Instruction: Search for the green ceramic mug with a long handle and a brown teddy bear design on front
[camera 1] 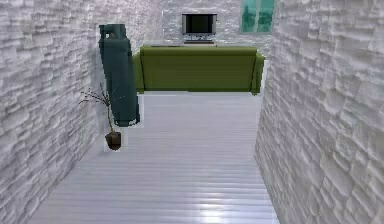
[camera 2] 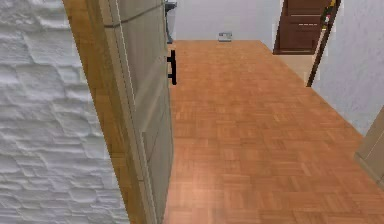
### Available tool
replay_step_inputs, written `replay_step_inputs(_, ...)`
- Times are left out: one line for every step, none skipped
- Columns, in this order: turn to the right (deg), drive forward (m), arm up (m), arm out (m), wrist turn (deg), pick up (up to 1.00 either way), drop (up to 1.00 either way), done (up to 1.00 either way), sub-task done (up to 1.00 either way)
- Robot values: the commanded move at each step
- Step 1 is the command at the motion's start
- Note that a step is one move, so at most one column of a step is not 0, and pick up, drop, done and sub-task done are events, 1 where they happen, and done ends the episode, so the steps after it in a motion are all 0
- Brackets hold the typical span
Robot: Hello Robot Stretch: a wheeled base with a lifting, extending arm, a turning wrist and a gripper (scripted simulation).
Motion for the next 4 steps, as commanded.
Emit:
replay_step_inputs(0.0,1.00,0.00,0.00,0.0,0.00,0.00,0.00,0.00)
replay_step_inputs(3.0,0.00,0.00,0.00,0.0,0.00,0.00,0.00,0.00)
replay_step_inputs(0.0,1.00,0.00,0.00,0.0,0.00,0.00,0.00,0.00)
replay_step_inputs(0.0,0.25,0.00,0.00,0.0,0.00,0.00,0.00,0.00)
